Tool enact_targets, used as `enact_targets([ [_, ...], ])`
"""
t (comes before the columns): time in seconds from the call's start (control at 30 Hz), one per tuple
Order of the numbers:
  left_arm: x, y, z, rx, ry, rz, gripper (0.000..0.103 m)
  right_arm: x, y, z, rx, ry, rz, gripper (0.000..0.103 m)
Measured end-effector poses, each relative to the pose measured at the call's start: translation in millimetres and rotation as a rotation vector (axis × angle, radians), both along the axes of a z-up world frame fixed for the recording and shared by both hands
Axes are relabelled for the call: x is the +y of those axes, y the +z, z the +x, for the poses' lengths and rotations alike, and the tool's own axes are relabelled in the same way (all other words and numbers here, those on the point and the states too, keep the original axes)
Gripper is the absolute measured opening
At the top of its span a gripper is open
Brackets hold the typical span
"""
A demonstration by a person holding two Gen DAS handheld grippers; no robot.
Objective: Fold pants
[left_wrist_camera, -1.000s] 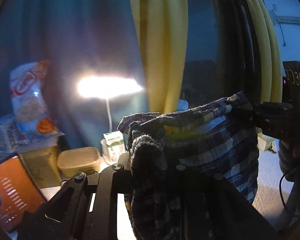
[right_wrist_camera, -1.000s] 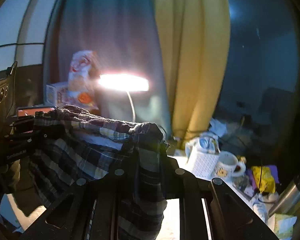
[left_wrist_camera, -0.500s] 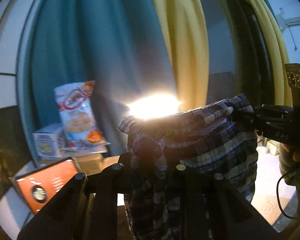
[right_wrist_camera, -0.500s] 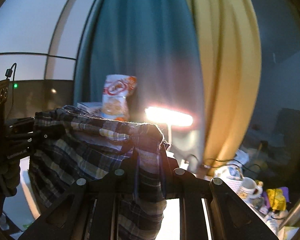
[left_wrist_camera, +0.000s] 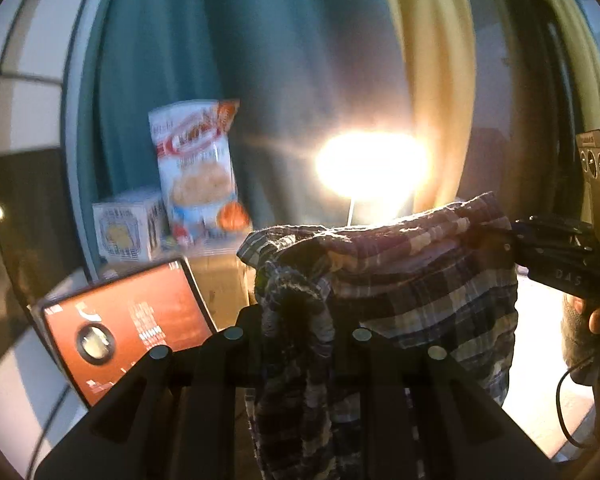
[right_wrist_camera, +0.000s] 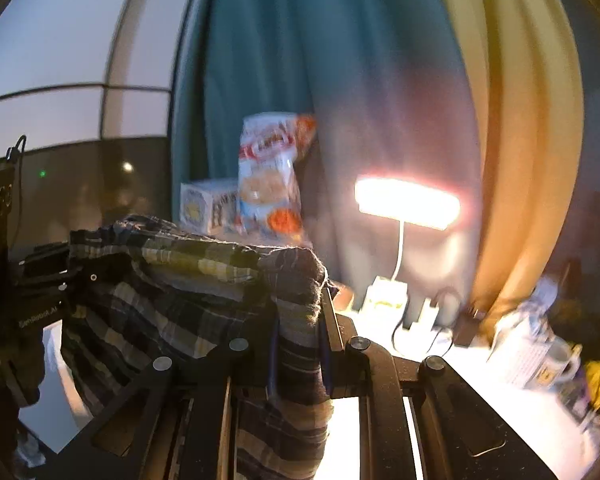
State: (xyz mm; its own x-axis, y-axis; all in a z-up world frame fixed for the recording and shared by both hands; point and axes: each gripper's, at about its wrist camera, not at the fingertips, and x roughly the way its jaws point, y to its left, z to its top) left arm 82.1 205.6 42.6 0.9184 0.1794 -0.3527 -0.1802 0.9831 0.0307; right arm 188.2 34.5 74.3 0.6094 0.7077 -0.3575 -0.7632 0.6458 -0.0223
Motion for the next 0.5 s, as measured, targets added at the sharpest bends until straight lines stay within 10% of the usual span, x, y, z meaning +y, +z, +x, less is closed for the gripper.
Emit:
enact_targets([
  [0.5, 41, -90, 102, 0.232, -0.016, -0.087, 0.018, 52, -91, 99, 0.194, -0.059, -0.125, 0.017],
])
